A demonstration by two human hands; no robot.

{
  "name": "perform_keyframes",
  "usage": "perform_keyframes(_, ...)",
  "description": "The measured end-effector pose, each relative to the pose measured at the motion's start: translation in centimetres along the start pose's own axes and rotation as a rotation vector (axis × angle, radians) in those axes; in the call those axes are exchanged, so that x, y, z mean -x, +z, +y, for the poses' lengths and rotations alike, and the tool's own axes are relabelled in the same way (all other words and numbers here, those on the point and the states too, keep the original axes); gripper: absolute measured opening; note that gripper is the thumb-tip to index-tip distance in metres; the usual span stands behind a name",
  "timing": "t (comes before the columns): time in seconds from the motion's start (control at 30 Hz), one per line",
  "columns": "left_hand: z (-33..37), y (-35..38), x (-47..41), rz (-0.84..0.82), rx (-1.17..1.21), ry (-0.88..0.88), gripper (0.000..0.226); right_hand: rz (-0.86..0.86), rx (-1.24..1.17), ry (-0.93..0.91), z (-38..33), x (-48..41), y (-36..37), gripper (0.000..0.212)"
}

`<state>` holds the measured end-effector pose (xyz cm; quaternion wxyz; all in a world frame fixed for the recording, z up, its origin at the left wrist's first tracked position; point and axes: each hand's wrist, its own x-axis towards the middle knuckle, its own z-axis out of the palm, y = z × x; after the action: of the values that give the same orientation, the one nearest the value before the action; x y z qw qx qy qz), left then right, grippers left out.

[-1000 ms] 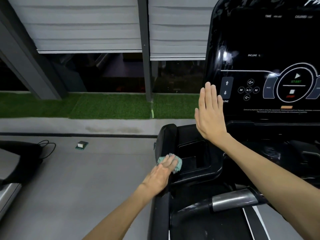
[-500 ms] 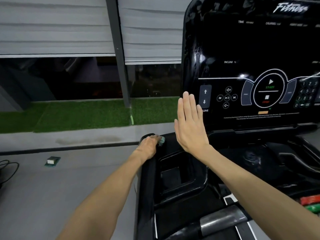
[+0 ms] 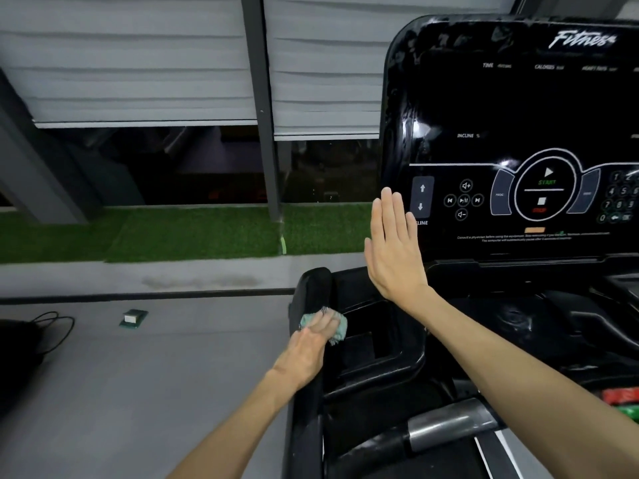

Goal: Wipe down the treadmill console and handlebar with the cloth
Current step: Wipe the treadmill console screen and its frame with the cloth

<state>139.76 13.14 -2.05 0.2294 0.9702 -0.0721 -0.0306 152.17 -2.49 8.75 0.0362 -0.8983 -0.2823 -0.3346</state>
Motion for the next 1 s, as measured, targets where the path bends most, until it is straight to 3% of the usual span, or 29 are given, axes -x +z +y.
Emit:
perform_keyframes(0.23, 2.2, 0.8, 7.6, -0.044, 0.045, -0.027, 0.063, -0.04, -0.03, 0.014, -0.1, 0.0, -0.3, 0.066)
perform_keyframes(0.4, 3.4, -1.0, 8.0, -0.08, 0.105, -0.055, 0.053, -0.082, 0.001, 0.022, -0.1, 0.0, -0.7, 0.066)
perform_keyframes(0.5, 3.5, -2.2, 7.3, -0.15, 0.181, -0.16, 0.048, -0.107, 0.024, 0.023, -0.1, -0.1, -1.1, 0.066)
perform_keyframes(0.6, 3.7, -3.4, 6.2, -0.085, 0.389, -0.313, 0.041, -0.149, 0.013, 0.033, -0.2, -0.2, -1.7, 0.068)
perform_keyframes(0.73, 5.3, -5.2, 5.0, 0.035, 0.837, -0.413, 0.034, -0.176, -0.074, 0.025, -0.7, -0.2, -3.2, 0.067)
perform_keyframes(0.87, 6.8, -7.1, 3.9, 0.119, 1.124, -0.428, 0.04, -0.209, -0.406, -0.13, -1.5, 0.5, -6.1, 0.048)
perform_keyframes(1.0, 7.5, -8.6, 2.9, 0.216, 1.372, -0.373, 0.04, -0.39, -0.847, 0.106, -2.2, 1.5, -9.4, 0.034)
